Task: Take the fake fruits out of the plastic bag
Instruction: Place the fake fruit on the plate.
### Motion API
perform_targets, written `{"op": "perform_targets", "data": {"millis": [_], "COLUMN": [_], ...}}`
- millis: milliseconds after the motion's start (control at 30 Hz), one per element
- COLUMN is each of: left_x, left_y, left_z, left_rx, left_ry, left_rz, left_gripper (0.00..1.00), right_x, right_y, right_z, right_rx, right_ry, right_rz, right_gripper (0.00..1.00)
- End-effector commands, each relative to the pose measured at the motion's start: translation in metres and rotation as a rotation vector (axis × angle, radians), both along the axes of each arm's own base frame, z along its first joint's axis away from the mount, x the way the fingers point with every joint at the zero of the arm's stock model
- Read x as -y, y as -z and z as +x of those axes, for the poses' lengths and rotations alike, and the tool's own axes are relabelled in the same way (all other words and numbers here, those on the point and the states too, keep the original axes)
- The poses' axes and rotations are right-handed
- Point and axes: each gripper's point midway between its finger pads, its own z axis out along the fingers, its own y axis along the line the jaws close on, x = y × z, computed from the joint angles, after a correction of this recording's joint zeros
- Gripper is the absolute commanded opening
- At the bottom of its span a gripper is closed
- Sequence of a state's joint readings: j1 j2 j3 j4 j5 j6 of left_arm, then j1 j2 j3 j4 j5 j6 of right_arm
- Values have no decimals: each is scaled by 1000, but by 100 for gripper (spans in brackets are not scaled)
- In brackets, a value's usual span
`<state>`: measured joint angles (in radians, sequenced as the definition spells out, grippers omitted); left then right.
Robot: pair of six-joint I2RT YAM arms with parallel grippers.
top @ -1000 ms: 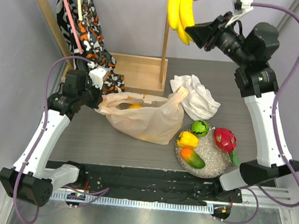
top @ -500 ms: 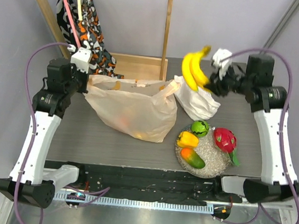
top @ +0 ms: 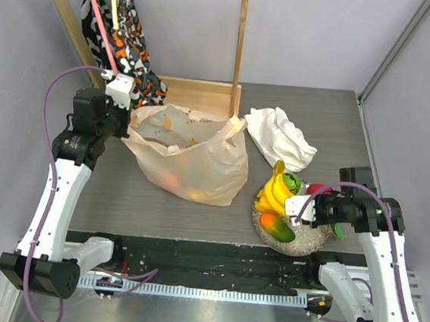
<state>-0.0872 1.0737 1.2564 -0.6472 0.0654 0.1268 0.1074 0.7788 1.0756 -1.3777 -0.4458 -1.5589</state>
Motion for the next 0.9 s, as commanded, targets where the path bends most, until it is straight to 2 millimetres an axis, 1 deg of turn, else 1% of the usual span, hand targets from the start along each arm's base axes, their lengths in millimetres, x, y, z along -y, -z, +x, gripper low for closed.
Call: {"op": "perform_targets", "data": {"millis": [0,33,67,133,200,267,400,500,533,600,633,700,733,800,867], "left_x": [6,7,6,6,5,6,8,10,10,11,12,13,13,13,14], "left_y": [-5,-5,-6,-5,-4,-1,3,6,8,9,10,10,11,9,9], "left_z": [3,2,1,-1,-2,-3,-3,-2,-2,0,0,0,1,1,1], "left_rx": [31,30,32,27,26,22,12,3,-2,-5,-9,-11,-14,-12,-14], "left_ry": [17,20,18,20,19,21,28,37,38,40,42,42,43,40,42], "left_rz": [-45,-46,-47,-46,-42,-40,-49,-56,-58,-65,-70,-73,-74,-78,-80], "left_gripper": [0,0,0,0,0,0,0,0,0,0,0,0,0,0,0], "right_x": [0,1,4,14,25,28,27,29,30,28,25,17,14,10,10], "right_y": [40,49,53,65,70,74,75,81,86,90,96,99,106,108,115], "right_z": [-31,-34,-35,-37,-39,-43,-49,-54,-57,-59,-62,-64,-67,-64,-60], "right_rx": [-122,-144,-149,-192,-223,-236,-210,-205,-218,-212,-209,-175,-159,-110,-86], "right_ry": [-208,-221,-235,-223,-182,-160,-132,-126,-136,-165,-213,-282,-345,-368,-383], "right_rz": [-78,-89,-107,-166,-210,-220,-202,-209,-213,-209,-209,-182,-188,-176,-188], "right_gripper": [1,1,1,1,1,1,1,1,1,1,1,1,2,2,2]}}
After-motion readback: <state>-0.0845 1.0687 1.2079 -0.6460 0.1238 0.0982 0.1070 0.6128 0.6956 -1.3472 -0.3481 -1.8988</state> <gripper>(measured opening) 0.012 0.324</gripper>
